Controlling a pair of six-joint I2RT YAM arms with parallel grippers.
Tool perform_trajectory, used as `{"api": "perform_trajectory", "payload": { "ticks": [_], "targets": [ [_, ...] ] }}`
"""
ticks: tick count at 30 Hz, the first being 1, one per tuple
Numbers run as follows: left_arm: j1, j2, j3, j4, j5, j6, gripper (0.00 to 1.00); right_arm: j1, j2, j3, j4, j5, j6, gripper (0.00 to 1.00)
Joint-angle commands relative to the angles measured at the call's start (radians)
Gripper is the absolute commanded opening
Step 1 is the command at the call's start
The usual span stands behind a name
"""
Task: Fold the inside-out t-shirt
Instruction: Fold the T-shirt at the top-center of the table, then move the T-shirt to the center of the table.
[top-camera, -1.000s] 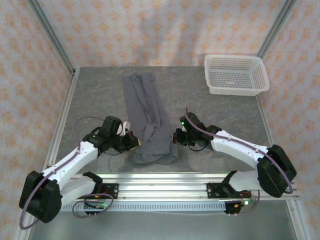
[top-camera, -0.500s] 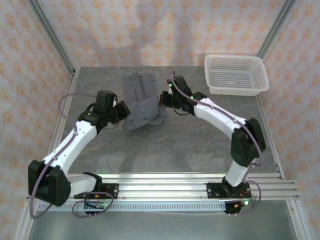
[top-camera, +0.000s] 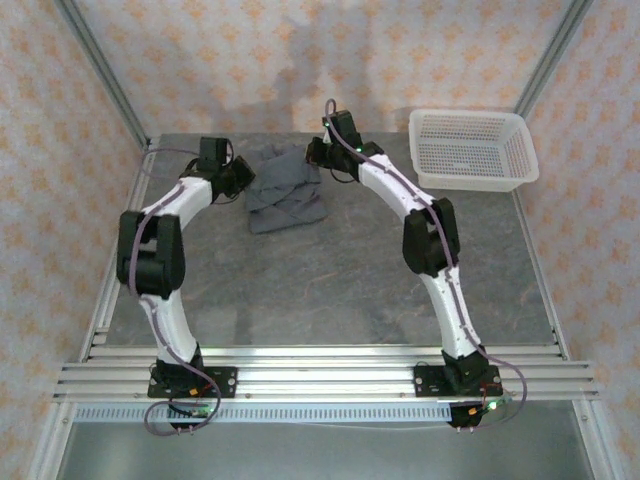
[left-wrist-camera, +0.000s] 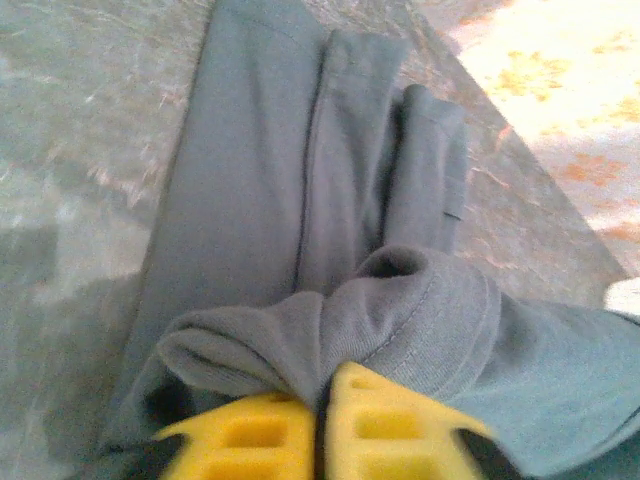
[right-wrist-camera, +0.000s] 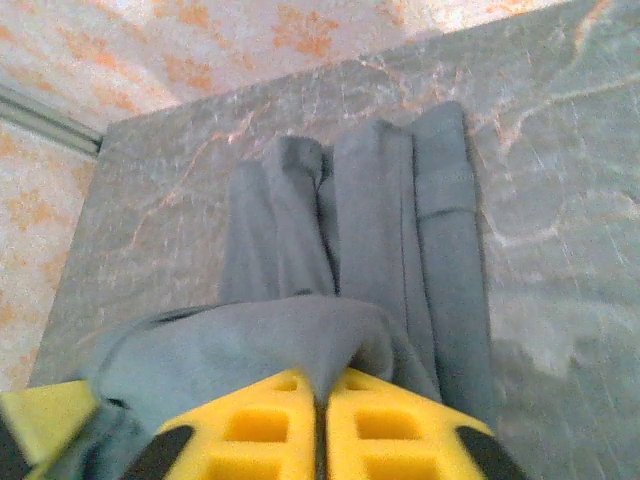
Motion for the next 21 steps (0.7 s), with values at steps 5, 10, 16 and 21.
{"api": "perform_trajectory", "payload": {
  "ticks": [5,10,16,21],
  "targets": [
    [0.036,0.044,0.027,0.136,0.064,-0.019,0.52,-0.053,0.177,0.439,-0.3,-0.083,-0.045,0.43],
    [0.056,-0.166,-0.049,0.005,0.028,0.068,0.59,-0.057,-0.094,-0.023,-0.227,-0.066,-0.085,0.46],
    [0.031,-0.388,-0.396,0.036,0.037,0.066,0.59,-0.049,-0.394,-0.736,0.202,-0.095,0.005,0.46],
    [-0.024,-0.343,-0.482,0.077,0.044,0.078,0.58,-0.044,-0.32,-0.736,0.189,-0.139,-0.007,0.45]
  ]
}}
